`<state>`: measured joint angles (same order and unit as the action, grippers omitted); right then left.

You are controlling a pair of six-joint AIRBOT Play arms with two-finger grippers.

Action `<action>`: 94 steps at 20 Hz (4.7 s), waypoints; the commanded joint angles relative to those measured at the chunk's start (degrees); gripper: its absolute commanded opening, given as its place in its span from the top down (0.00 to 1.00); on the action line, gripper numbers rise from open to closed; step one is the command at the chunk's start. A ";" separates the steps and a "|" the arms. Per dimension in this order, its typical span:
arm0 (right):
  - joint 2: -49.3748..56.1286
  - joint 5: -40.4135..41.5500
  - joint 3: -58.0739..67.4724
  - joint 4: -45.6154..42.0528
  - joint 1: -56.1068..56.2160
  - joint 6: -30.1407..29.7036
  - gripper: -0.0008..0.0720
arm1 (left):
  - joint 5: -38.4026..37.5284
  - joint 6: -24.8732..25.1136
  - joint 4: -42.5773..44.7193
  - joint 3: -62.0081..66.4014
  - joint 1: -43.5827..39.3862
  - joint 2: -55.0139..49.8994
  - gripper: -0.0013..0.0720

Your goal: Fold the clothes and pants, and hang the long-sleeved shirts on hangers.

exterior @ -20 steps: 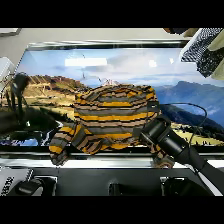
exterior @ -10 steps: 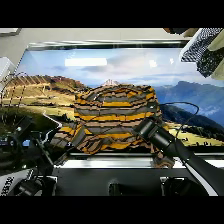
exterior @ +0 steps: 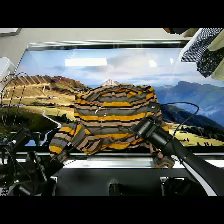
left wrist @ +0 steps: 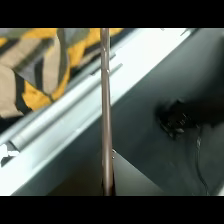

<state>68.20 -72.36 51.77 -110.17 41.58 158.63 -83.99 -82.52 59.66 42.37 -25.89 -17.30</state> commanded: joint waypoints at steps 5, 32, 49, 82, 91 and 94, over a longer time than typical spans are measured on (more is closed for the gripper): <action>0.20 1.44 0.07 -0.04 -0.02 4.35 0.95 | -2.19 -1.18 -3.19 0.04 -0.02 2.12 0.96; 0.42 6.32 0.20 1.68 0.02 4.44 0.95 | 1.46 -0.17 -1.62 -3.23 -0.02 2.89 0.96; -5.84 12.90 1.44 1.70 0.04 -5.07 0.95 | 8.11 6.78 -3.93 -4.46 -0.04 -3.63 0.96; -19.28 20.72 1.86 1.84 0.04 -9.92 0.95 | 26.97 28.59 -19.87 -4.42 -3.54 -26.29 0.96; -19.28 21.64 1.84 4.74 0.02 -10.62 0.90 | 34.40 29.68 -23.47 -4.42 -7.63 -30.25 0.96; -19.28 20.90 1.86 5.14 0.02 -10.56 0.52 | 36.00 29.64 -23.71 -4.42 -8.22 -30.42 0.96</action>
<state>48.97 -50.78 53.58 -105.62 41.58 148.05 -49.91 -53.25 36.64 37.91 -33.41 -47.20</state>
